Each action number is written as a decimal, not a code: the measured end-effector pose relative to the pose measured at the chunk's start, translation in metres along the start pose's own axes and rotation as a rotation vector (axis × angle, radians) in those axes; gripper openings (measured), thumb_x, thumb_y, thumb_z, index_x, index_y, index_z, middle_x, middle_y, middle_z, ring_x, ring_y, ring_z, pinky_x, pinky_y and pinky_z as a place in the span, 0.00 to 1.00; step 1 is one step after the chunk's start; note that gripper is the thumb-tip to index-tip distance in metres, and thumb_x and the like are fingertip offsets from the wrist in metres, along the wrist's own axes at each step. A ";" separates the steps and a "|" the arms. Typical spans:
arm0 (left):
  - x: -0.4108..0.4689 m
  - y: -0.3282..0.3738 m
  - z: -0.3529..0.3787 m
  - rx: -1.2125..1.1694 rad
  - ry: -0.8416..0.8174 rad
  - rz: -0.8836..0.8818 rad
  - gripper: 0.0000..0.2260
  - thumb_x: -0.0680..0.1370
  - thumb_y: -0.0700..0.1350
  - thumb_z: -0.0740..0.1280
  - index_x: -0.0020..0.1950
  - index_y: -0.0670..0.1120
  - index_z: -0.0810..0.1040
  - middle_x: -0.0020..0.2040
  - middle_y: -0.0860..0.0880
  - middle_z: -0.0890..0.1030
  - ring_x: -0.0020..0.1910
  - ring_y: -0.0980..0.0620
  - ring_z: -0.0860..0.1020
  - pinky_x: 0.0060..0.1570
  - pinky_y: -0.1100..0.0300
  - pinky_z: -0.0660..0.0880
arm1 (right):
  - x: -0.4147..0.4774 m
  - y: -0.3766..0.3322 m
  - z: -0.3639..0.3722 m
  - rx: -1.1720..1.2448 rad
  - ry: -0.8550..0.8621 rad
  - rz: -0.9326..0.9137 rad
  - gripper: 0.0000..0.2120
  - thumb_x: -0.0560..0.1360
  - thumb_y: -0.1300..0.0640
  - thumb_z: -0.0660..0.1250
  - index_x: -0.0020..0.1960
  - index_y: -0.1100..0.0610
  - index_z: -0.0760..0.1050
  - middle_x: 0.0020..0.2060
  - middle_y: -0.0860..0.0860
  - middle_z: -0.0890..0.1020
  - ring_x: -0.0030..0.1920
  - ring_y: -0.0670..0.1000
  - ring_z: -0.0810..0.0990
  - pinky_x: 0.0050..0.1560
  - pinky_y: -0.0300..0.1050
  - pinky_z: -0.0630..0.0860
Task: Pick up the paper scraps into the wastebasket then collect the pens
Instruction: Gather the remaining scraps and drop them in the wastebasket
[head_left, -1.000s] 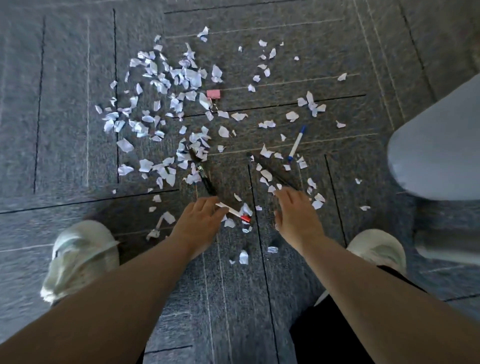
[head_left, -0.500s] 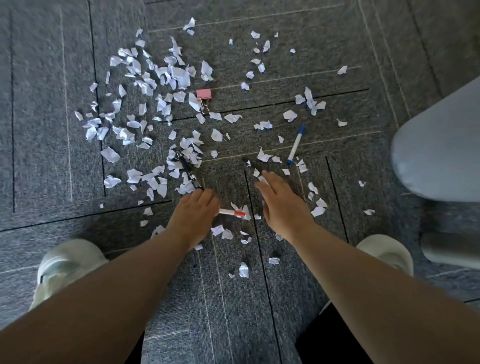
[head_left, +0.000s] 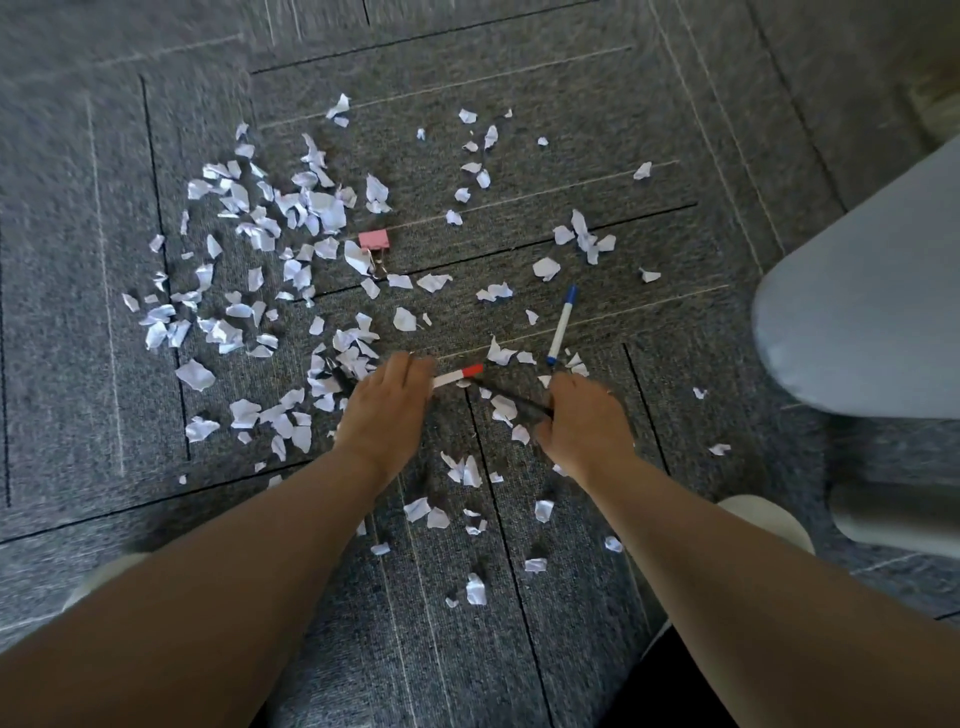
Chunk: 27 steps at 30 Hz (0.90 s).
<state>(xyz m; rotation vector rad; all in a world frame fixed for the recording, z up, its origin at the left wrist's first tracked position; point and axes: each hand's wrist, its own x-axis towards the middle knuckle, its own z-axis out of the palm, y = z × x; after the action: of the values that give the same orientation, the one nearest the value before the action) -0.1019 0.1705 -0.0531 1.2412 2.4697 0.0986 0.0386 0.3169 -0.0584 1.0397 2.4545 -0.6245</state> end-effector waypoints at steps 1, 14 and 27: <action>0.004 0.002 -0.004 0.014 -0.015 -0.002 0.20 0.77 0.35 0.58 0.69 0.43 0.62 0.57 0.43 0.69 0.50 0.47 0.72 0.49 0.55 0.71 | 0.002 -0.001 -0.004 0.075 -0.024 0.016 0.11 0.75 0.57 0.63 0.57 0.57 0.67 0.47 0.54 0.77 0.45 0.56 0.75 0.44 0.49 0.72; 0.044 0.029 -0.030 -0.001 0.040 0.016 0.27 0.69 0.26 0.59 0.66 0.43 0.66 0.58 0.43 0.69 0.53 0.46 0.70 0.51 0.55 0.70 | 0.009 0.005 -0.021 0.224 -0.002 -0.010 0.10 0.81 0.55 0.53 0.58 0.57 0.68 0.50 0.54 0.76 0.43 0.56 0.76 0.42 0.52 0.73; 0.108 0.102 0.000 0.132 -0.034 0.299 0.22 0.74 0.34 0.61 0.67 0.48 0.66 0.64 0.47 0.71 0.60 0.45 0.68 0.57 0.54 0.65 | 0.022 0.089 -0.031 0.449 0.234 0.372 0.20 0.74 0.69 0.58 0.66 0.60 0.67 0.58 0.59 0.74 0.56 0.60 0.72 0.49 0.50 0.71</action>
<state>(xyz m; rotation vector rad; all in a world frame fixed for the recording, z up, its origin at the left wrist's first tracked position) -0.0826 0.3177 -0.0621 1.6482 2.2762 -0.0072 0.0849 0.4020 -0.0663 1.7816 2.2596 -0.9968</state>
